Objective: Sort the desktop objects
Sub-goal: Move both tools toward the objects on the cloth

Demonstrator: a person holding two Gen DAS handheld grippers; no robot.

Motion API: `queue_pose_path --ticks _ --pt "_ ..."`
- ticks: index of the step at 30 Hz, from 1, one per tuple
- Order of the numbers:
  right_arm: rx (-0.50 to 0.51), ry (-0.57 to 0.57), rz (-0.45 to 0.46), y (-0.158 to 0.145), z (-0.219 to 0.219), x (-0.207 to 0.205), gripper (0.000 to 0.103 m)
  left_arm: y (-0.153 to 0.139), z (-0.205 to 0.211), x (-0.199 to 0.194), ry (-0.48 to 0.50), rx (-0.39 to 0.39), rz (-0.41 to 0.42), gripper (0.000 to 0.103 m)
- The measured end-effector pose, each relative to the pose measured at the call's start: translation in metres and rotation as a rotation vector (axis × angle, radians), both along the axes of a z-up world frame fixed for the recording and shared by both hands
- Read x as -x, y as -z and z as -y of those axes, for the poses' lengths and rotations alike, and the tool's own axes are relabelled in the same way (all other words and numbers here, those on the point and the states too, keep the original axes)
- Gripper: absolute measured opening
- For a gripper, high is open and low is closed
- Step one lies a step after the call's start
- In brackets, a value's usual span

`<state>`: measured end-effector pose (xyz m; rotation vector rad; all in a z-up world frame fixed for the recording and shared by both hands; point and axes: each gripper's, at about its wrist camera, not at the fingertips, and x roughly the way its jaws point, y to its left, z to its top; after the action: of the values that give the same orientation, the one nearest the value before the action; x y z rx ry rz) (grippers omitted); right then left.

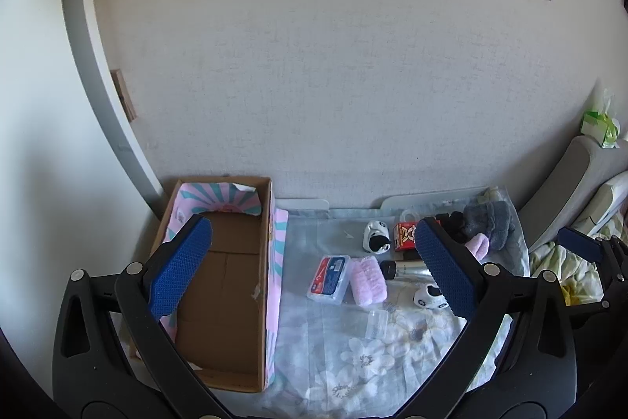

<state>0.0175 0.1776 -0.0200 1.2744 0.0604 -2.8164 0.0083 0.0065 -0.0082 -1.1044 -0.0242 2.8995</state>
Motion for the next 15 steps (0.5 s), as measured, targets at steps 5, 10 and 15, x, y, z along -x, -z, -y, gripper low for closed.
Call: queue_pose_path --ticks 5,10,15 --pt "-0.022 -0.017 0.013 0.0034 0.0026 0.0030 0.103 0.0023 0.0019 0.0031 0.002 -0.020 0.018 0.103" --pt "0.001 -0.017 0.021 0.0060 0.0022 0.0035 0.103 0.0027 0.0029 0.0042 0.005 -0.023 0.028 0.103" --pt "0.056 0.010 0.007 0.0072 -0.0026 0.0056 0.103 0.0020 0.0035 0.0064 0.028 -0.054 0.049 0.103"
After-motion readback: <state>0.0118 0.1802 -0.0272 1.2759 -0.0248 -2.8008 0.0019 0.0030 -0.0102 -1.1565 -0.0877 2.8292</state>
